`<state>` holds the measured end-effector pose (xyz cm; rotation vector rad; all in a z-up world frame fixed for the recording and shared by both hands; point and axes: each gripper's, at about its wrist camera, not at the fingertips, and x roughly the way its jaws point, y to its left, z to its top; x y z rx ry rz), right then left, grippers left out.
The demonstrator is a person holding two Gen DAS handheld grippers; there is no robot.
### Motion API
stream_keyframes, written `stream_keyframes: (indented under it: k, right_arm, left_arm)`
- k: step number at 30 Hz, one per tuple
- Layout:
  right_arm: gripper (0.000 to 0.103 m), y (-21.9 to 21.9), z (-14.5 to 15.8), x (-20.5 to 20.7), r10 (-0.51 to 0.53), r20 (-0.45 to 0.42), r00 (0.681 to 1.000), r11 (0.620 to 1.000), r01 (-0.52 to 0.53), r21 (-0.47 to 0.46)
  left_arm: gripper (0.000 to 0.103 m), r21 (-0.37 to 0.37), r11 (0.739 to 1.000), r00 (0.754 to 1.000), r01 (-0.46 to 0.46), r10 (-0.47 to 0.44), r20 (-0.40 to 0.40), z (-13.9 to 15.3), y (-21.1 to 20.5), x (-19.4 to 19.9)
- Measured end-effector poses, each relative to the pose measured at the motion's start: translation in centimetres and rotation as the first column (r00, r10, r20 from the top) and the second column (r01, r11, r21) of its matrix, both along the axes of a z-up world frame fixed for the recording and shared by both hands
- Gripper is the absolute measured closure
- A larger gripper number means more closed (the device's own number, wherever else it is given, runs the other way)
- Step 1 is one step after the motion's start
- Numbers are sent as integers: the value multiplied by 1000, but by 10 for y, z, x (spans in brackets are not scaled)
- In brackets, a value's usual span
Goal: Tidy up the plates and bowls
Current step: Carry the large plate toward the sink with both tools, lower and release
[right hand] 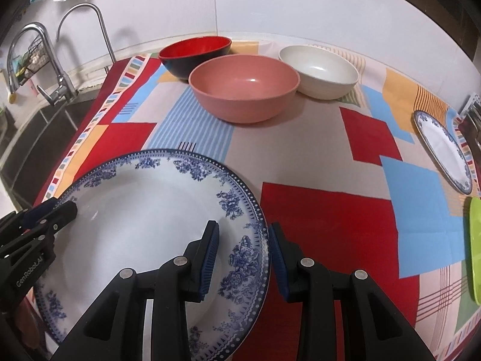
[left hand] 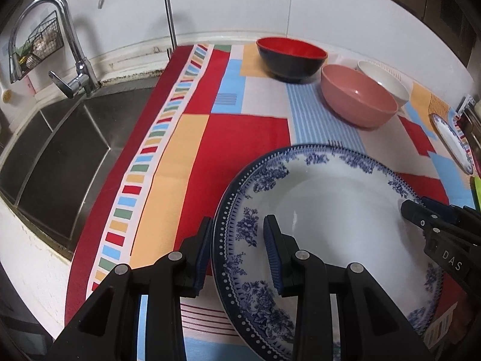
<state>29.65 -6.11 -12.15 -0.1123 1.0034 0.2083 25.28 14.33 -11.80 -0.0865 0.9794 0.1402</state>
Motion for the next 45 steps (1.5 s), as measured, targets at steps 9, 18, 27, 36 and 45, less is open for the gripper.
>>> stream_keyframes:
  k: [9, 18, 27, 36, 45]
  right_arm:
    - [67, 6, -12, -7, -16, -53, 998, 1000, 16, -7]
    - [64, 9, -14, -9, -32, -55, 998, 999, 32, -3]
    - [51, -3, 3, -20, -112, 9, 994, 994, 111, 13]
    - [28, -41, 46, -47, -211, 146, 967, 977, 203, 65]
    - [22, -115, 79, -77, -377, 258, 890, 924, 379, 43]
  left_arm:
    - [67, -4, 1000, 998, 27, -27, -51, -12, 3, -2]
    - [62, -11, 998, 997, 61, -62, -55, -14, 2, -4]
    - [22, 143, 987, 993, 67, -80, 89, 19, -9, -15]
    - [9, 86, 969, 950, 233, -245, 191, 61, -47, -14]
    - [6, 79, 909, 877, 410, -417, 239, 85, -127, -6]
